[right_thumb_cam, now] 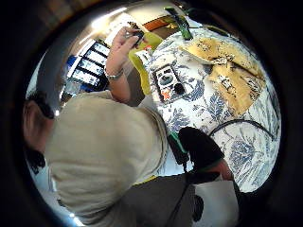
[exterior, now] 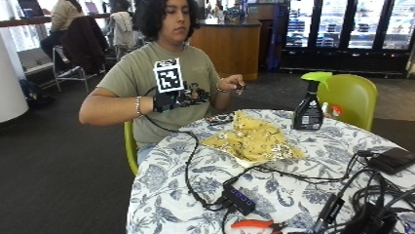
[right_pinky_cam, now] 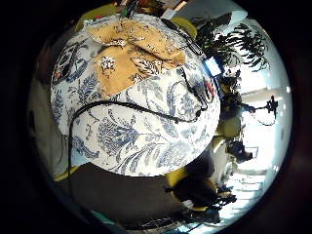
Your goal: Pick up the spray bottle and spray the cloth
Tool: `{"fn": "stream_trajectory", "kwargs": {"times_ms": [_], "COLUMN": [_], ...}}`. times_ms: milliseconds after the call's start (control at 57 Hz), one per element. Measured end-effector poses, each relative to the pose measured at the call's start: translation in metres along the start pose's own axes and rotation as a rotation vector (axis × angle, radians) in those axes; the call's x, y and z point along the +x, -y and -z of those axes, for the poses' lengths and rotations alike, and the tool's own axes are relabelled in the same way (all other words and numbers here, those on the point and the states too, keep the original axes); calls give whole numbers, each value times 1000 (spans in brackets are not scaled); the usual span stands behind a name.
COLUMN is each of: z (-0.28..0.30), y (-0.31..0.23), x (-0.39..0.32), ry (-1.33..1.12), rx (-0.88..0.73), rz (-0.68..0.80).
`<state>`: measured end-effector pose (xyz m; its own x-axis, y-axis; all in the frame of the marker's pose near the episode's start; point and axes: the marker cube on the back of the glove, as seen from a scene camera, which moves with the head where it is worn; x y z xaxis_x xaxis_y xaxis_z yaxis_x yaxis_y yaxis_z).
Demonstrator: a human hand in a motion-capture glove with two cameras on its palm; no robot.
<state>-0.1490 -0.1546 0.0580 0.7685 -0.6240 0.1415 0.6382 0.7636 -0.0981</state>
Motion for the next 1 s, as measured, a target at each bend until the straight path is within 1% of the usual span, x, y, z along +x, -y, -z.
{"fn": "stream_trajectory", "kwargs": {"times_ms": [298, 334, 386, 404, 456, 492, 1001], "z": [-2, -2, -4, -4, -3, -4, -7], "y": [-2, -2, -2, -2, -1, 0, 0], "x": [1, 5, 23, 23, 5, -1, -4], "ry": [16, -26, -214, -218, -49, -12, -2], "rx": [-22, -23, -21, -21, -19, -18, -27], "rz": [1, 22, 83, 81, 12, -12, 8]}}
